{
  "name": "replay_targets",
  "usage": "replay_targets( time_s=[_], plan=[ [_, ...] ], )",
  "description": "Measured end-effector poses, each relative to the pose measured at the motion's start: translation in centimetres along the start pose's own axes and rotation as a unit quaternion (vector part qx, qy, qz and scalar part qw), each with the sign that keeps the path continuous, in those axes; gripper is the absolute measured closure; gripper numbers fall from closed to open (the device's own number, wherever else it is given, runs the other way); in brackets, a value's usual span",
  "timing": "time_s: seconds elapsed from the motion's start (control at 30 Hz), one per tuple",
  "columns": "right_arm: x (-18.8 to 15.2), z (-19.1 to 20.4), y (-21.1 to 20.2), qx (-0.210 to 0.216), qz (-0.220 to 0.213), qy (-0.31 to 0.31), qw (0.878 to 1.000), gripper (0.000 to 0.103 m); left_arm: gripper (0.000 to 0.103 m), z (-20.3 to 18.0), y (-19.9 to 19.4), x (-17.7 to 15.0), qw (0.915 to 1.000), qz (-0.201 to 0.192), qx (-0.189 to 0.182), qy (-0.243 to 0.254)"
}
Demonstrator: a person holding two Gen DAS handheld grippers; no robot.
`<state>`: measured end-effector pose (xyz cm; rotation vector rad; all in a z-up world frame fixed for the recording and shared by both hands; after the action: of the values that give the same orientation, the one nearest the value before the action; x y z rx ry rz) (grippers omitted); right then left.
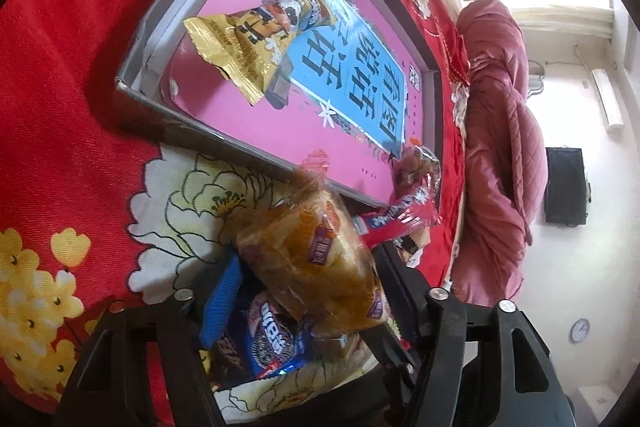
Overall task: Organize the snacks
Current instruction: 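Move both open tools back to the snack pile beside the tray, then grasp the Snickers bar with the right tool while the left tool grasps the bread roll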
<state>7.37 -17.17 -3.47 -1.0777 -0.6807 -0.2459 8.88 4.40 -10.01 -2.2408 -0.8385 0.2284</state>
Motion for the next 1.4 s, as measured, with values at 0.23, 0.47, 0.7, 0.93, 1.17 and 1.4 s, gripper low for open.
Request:
replay_targets(
  time_s=[0.23, 0.47, 0.7, 0.93, 1.17, 1.4],
  plan=[
    [-0.1, -0.2, 0.9, 0.016, 0.01, 0.022, 1.0, 0.063, 0.043, 0.5, -0.5, 0.2, 0.9999, -0.007, -0.013, -0.001],
    [0.1, -0.6, 1.0, 0.041, -0.003, 0.035, 0.999, 0.073, 0.044, 0.6, -0.8, 0.3, 0.9997, -0.009, -0.019, 0.008],
    [0.2, -1.7, 0.3, 0.055, -0.013, 0.064, 0.996, 0.074, 0.049, 0.0, -1.5, 0.2, 0.9993, -0.016, -0.024, 0.023],
    [0.5, -1.7, -1.0, 0.05, -0.032, 0.056, 0.997, 0.079, 0.051, -0.8, -2.2, 0.1, 0.9986, -0.023, -0.024, 0.042],
    [0.6, -1.3, -1.0, 0.037, -0.035, 0.027, 0.998, 0.081, 0.053, -1.3, -2.8, 0.1, 0.9976, -0.034, -0.02, 0.056],
    [0.7, -2.4, -0.1, 0.027, -0.028, 0.044, 0.998, 0.08, 0.053, -1.5, -2.9, 0.1, 0.9975, -0.035, -0.017, 0.059]
  ],
)
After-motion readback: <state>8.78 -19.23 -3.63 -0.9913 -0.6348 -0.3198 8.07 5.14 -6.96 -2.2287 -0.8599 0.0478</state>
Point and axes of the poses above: each gripper's, at about its wrist camera, not at the fingertips, and y roughly the way its jaws point, z to its left, x to its top, the point moved 1 cm from there along y, roughly the way its jaws point, and after that the axes turned 11 degrees about -z, right-handed, at the moved point
